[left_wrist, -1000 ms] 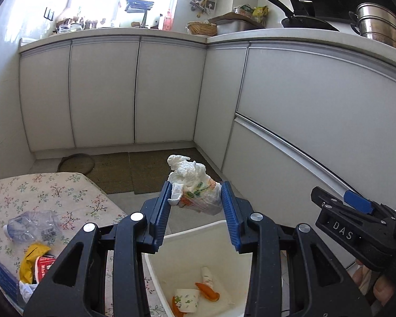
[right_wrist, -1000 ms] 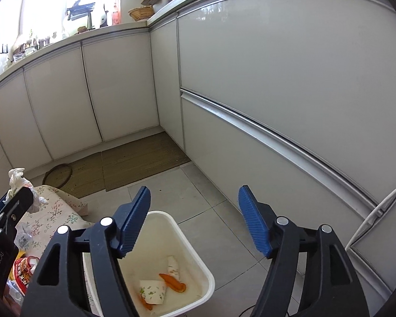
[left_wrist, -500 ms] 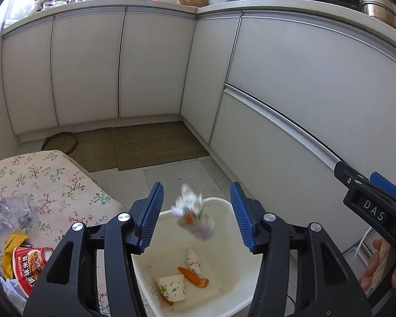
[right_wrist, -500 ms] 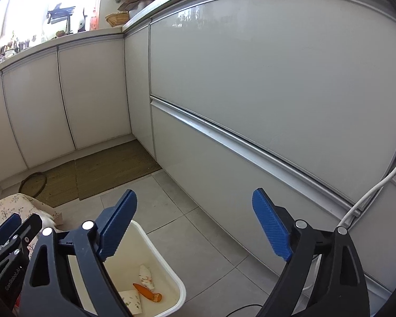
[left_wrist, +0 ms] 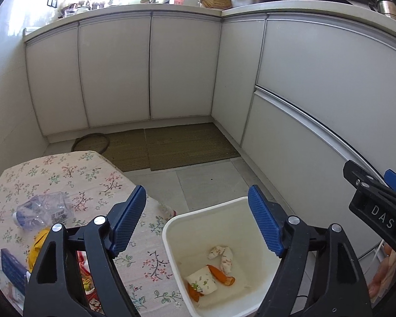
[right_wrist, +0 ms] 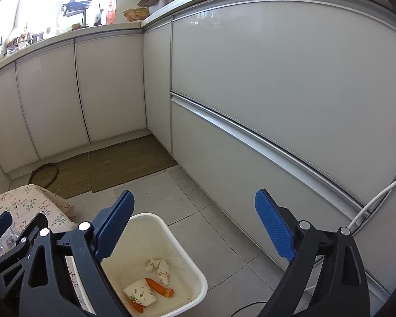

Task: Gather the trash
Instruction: 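Move both open tools back over the trash on the table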

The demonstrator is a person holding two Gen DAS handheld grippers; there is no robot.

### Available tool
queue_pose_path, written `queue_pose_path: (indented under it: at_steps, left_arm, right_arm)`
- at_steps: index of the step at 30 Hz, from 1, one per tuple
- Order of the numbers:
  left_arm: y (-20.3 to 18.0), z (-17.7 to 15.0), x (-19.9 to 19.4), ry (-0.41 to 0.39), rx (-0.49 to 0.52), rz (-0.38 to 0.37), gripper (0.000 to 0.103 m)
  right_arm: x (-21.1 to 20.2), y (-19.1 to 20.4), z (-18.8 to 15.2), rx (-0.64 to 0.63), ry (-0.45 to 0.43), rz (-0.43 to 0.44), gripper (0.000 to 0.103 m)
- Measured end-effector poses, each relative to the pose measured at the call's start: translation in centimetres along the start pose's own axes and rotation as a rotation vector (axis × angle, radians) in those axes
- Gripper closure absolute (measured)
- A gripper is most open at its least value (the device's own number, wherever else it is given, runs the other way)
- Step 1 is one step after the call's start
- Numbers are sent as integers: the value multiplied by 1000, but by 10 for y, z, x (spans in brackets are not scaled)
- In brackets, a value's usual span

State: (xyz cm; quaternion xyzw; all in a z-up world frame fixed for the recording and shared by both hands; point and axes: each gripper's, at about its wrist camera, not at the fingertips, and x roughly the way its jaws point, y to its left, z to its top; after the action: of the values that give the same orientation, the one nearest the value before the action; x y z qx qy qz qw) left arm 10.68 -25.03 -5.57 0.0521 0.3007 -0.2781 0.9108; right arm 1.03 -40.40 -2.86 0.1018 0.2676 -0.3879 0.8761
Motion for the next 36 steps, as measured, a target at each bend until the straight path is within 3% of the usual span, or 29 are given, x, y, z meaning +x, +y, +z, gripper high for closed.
queue_pose_path:
  at_steps: [16,27,36]
  left_arm:
    - [99,2,-43,-9,-123,190,22]
    - [151,-14,-75,-10,-141,327,21]
    - [207,-26,-103,8,-215,427,21]
  right_arm:
    - [-40,99,-15,-144,-22,147,13]
    - [-63,160,-22,-220,-20,260,13]
    - [-83,212,-42,-310,1,356,13]
